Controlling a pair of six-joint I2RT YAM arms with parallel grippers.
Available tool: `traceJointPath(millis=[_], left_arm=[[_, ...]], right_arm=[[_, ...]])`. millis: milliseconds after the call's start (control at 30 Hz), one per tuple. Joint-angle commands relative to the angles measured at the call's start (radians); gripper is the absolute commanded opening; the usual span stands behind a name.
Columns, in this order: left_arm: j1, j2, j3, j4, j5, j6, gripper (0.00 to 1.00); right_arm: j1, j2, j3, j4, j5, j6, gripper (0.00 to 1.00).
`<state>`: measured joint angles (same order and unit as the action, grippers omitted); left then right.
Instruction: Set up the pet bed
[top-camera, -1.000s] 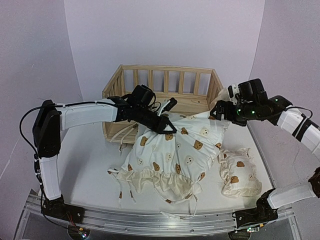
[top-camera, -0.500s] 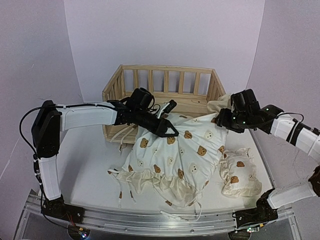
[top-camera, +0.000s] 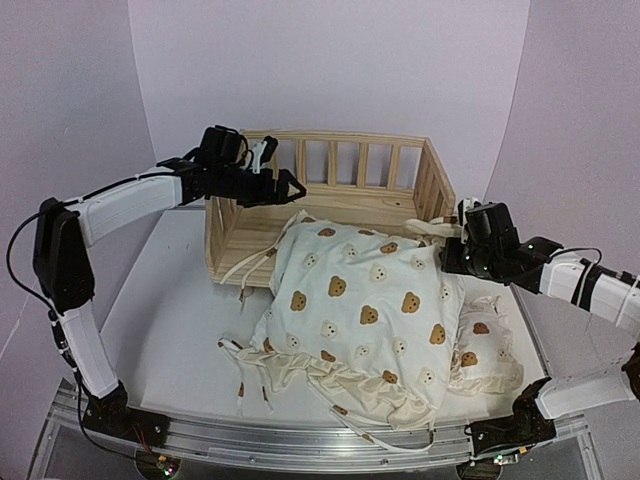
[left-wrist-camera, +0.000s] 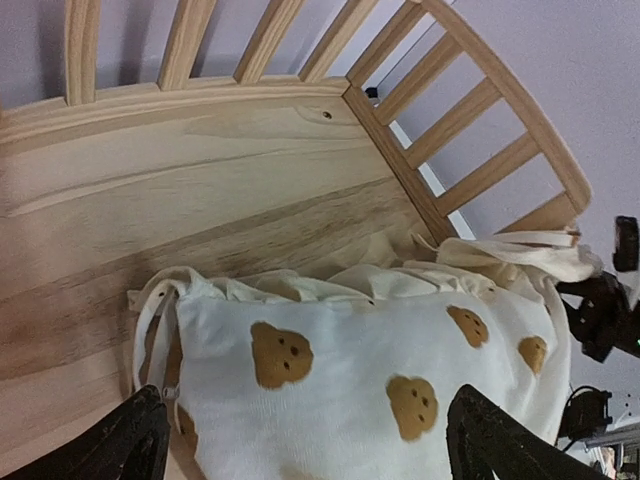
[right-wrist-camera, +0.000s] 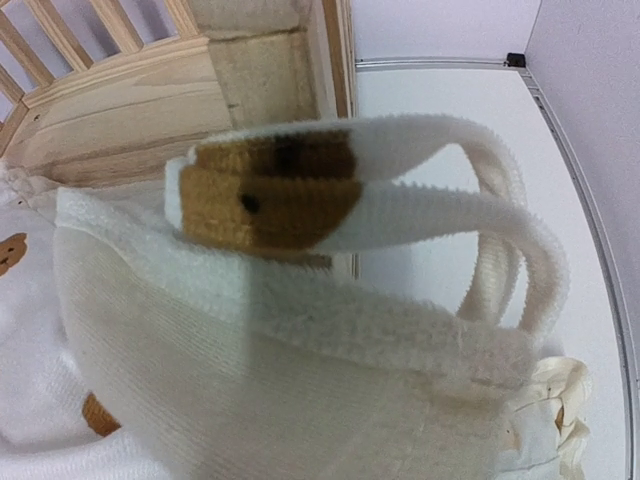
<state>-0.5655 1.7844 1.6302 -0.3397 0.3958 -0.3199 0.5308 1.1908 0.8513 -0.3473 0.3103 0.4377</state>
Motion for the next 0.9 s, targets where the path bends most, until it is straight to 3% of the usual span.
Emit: traceJointPath(millis=[0, 200, 300, 367, 500, 567, 867], left_arm=[[-0.03, 0.213, 0.163, -0.103, -0.039, -0.058, 0.96], [-0.031, 0.377, 0.322, -0.107, -0.065, -0.069, 0.96], [-0.033, 0.432, 0.374, -0.107, -0.139, -0.055, 0.87], [-0.033, 0.453, 0.393, -0.107, -0.149, -0.053, 0.72], [-0.033, 0.412, 0.388, -0.105, -0.162, -0.015, 0.22], [-0.033, 0.34, 0.364, -0.094, -0.179, 0.023, 0.03], [-0.048, -0.229, 0.045, 0.107, -0.22, 0.195, 0.0]], right_arm=[[-0.002, -0.02, -0.023, 0.094, -0.024, -0.069, 0.0], [-0.003, -0.027, -0.024, 0.103, -0.057, -0.089, 0.0], [-0.002, -0.035, -0.02, 0.107, -0.064, -0.11, 0.0], [-0.002, -0.037, -0.01, 0.107, -0.072, -0.125, 0.0], [-0.002, -0.054, 0.025, 0.106, -0.093, -0.165, 0.0], [-0.003, -0.075, 0.054, 0.106, -0.102, -0.193, 0.0], [-0.003, -0.165, 0.243, 0.219, -0.157, -0.337, 0.0]])
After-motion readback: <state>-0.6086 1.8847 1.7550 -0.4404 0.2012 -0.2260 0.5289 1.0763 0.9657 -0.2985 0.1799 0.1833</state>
